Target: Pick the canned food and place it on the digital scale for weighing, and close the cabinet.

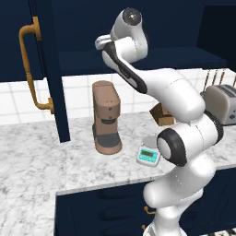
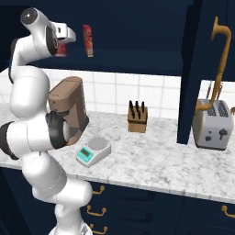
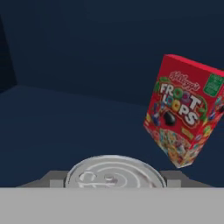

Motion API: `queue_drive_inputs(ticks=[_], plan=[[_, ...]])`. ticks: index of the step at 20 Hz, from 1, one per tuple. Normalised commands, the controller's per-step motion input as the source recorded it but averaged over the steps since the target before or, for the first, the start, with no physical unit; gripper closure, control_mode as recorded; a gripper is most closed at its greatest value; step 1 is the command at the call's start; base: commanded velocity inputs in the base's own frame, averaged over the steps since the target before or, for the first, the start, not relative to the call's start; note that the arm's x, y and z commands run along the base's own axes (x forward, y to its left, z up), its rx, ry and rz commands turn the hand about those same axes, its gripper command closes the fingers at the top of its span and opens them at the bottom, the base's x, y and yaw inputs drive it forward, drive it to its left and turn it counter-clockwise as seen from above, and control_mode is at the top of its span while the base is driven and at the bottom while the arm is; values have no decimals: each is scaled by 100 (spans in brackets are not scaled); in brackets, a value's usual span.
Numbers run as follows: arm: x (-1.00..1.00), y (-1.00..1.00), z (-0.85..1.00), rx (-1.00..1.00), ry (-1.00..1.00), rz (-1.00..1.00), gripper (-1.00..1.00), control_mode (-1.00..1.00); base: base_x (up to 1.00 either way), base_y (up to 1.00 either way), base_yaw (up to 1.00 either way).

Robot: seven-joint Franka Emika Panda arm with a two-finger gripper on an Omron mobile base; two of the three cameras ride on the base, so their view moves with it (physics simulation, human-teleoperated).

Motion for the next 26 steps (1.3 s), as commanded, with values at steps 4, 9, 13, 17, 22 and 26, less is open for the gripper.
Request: queue_drive_inputs(ticks=[4, 9, 13, 17, 22, 26], plan=[[-91, -4, 8, 0, 0, 0, 100, -100, 0, 0, 0], [-100, -40, -5, 0, 0, 5, 100, -100, 0, 0, 0], [-100, -59, -14, 0, -2, 7, 100, -100, 0, 0, 0], [-100, -64, -53, 0, -4, 22, 100, -100, 0, 0, 0], [-96, -74, -47, 19, -14, 22, 100, -100, 0, 0, 0], [-36, -56, -61, 34, -24, 17, 100, -100, 0, 0, 0]])
